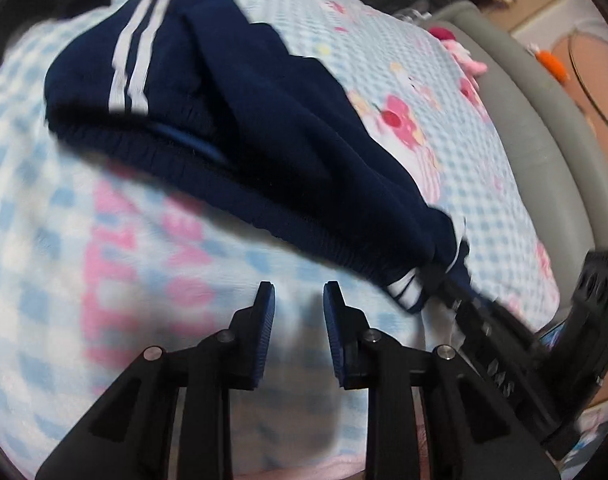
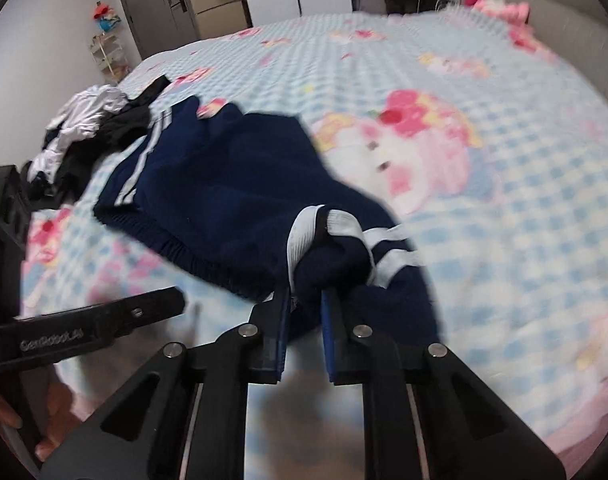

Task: Fold clothes
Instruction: 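Lay the navy track pants flat on the quilt with both tools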

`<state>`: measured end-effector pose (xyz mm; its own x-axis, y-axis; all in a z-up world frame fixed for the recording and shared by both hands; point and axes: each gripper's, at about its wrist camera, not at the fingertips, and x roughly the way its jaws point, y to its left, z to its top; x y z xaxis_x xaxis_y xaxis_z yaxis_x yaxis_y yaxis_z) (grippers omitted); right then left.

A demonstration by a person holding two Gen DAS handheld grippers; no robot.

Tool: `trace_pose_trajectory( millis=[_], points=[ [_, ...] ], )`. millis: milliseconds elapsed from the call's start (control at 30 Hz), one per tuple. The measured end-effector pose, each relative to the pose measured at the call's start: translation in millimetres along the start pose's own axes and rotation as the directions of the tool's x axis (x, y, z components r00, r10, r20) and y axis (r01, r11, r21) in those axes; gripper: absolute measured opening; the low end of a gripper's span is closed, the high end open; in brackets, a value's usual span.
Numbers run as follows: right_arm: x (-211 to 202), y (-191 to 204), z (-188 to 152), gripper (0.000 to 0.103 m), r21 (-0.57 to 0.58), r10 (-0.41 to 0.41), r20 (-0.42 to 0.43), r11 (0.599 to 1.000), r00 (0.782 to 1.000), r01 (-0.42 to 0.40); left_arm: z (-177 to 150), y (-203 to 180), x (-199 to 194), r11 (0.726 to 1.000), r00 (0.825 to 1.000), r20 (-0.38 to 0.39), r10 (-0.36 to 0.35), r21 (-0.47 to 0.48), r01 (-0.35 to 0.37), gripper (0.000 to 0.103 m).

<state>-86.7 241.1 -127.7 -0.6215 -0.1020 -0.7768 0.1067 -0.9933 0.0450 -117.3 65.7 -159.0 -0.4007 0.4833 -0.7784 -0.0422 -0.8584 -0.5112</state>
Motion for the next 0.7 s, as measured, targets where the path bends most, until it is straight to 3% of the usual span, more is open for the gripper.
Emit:
trace_pose_trajectory(
  millis=[133,233,300,400,467,567,700],
  points=[
    [-6,-33,10,0.013,0.084,-0.053,0.007,0.995,0.999,0.053,-2,12,-12,0.999,0.999,0.031,0.018,-0.033,-0.017,0.026],
    [-18,-45,9,0.017,0.13,-0.02,0.004,0.991,1.0,0.019,-2,33,-33,0.994,0.992,0.09,0.083,-0.074,-0.077,0.026],
    [-24,-37,3,0.022,0.11,0.024,-0.017,0.994,1.0,-0.022,2,44,-47,0.983,0.975,0.136,0.173,-0.087,-0.162,0.026],
    [-24,-9,-11,0.023,0.024,0.08,-0.072,0.997,0.994,-0.079,16,51,-58,0.968,0.949,0.197,0.245,-0.095,-0.23,0.027],
    [-20,8,-15,0.024,-0.036,0.079,-0.086,0.996,0.993,-0.082,27,51,-52,0.955,0.936,0.192,0.295,-0.073,-0.286,0.03],
    [-12,20,-14,0.026,-0.08,0.026,-0.087,0.996,0.996,-0.033,41,51,-35,0.937,0.925,0.15,0.348,-0.024,-0.349,0.047],
    [7,-1,-7,0.027,-0.009,-0.031,-0.093,1.0,0.995,0.03,41,49,-11,0.911,0.911,0.096,0.402,0.055,-0.408,0.046]
  ],
)
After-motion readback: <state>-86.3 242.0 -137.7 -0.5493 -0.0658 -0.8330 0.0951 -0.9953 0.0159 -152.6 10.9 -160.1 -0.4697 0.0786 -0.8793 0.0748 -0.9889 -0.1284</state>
